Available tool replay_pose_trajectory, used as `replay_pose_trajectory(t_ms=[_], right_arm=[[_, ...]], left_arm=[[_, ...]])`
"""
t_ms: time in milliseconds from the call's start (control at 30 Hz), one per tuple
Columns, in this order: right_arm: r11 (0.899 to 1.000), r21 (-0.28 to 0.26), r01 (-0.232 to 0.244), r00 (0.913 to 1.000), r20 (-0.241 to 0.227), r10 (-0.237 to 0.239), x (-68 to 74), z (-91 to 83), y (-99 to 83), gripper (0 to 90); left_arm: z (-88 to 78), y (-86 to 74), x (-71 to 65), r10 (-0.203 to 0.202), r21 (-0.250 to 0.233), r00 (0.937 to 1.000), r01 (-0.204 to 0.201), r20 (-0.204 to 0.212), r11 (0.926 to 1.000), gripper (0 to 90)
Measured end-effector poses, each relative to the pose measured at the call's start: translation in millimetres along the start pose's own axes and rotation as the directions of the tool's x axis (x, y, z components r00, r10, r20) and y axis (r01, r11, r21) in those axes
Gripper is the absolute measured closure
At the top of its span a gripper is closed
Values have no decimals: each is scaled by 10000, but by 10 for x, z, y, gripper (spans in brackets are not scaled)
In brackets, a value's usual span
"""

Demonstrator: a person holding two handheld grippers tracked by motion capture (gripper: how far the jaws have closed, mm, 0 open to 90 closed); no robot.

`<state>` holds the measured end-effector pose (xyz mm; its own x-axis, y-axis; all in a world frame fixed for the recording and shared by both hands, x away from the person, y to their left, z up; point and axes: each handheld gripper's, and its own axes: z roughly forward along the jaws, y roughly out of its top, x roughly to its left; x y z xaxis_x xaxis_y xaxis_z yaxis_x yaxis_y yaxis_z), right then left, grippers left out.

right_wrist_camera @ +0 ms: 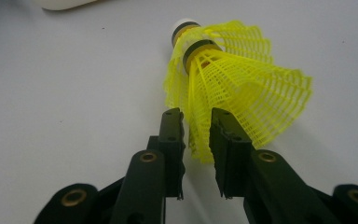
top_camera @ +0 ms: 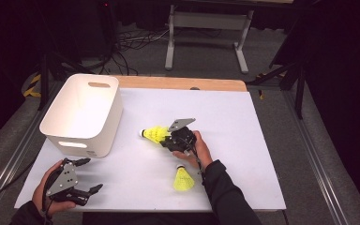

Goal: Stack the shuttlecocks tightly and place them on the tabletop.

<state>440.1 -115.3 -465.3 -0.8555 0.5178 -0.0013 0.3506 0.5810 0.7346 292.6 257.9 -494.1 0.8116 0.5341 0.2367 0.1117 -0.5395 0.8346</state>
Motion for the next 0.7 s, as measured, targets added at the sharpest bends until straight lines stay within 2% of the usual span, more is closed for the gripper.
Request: replay_pose_trajectory(t_ms=[133, 200, 467, 700], right_arm=[[10000, 76, 23, 10000, 84, -23, 6, -12, -11, 681], [10000, 77, 10, 9999, 122, -11, 6, -21, -12, 681], [9986, -387, 352, 9978, 579, -330, 17, -183, -13, 629], [9946, -807, 657, 9943, 892, -584, 57, -303, 11, 621]], left_arm=[[-9, -1, 4, -11, -33, 10000, 11, -18, 10000, 72], [-10, -2, 5, -7, -43, 10000, 7, -20, 10000, 72], [-2, 4, -3, -1, -77, 9999, 1, 104, 10000, 75], [-16, 4, -1, 0, -146, 10000, 0, 27, 9999, 75]])
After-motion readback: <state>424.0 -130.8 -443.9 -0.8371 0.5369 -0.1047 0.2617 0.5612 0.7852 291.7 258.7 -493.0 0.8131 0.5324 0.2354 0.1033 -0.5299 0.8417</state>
